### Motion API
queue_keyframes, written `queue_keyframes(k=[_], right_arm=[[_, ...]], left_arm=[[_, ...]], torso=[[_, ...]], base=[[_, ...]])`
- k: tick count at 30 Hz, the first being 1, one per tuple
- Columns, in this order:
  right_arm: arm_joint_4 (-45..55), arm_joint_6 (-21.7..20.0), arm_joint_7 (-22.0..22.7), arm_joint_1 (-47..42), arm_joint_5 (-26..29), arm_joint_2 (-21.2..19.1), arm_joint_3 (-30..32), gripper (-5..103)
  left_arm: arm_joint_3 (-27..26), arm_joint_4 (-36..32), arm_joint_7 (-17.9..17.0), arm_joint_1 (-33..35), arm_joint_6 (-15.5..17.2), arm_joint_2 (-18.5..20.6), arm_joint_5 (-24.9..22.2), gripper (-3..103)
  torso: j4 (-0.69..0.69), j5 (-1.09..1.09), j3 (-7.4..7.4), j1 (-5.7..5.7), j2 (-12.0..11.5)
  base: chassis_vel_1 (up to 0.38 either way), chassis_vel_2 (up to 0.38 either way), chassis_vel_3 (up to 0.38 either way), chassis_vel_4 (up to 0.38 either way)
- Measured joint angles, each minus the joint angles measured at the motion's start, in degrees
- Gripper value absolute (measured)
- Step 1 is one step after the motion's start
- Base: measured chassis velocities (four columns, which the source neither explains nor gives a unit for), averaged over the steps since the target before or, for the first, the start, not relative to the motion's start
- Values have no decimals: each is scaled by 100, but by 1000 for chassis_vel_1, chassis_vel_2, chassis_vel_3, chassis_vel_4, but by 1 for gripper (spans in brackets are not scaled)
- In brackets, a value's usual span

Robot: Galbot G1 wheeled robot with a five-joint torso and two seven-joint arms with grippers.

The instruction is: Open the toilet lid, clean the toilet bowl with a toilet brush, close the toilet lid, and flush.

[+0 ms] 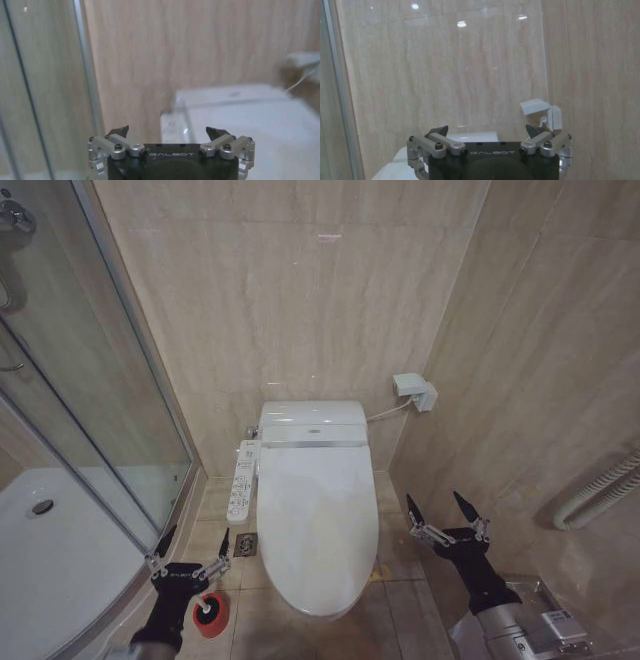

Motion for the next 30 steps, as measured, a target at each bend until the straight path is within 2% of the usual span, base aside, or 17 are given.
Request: queue_keyframes(k=[5,7,10,14,21,30], right_arm=[[0,0,1,0,0,0,-1,100],[0,0,1,0,0,0,-1,100],[0,0,1,0,0,0,-1,100],[0,0,0,0,0,0,-1,100],[0,0,1,0,0,0,-1,100],[0,0,0,0,0,0,-1,100]], left_arm=[[-175,911,24,-872,431,215,-458,100],[-204,1062,28,-1015,503,250,-535,100],[-337,1724,42,-1658,818,406,-867,100],[-357,1847,47,-1776,881,435,-935,100],[-416,1702,44,-1726,885,424,-903,100],[-820,144,-40,-1065,645,280,-352,100]], torso=[[0,0,0,0,0],[0,0,0,0,0],[-2,0,0,1,0],[1,0,0,2,0],[0,-1,0,2,0],[1,2,0,1,0]], base=[[0,0,0,0],[0,0,0,0],[0,0,0,0],[0,0,0,0],[0,0,0,0],[0,0,0,0]])
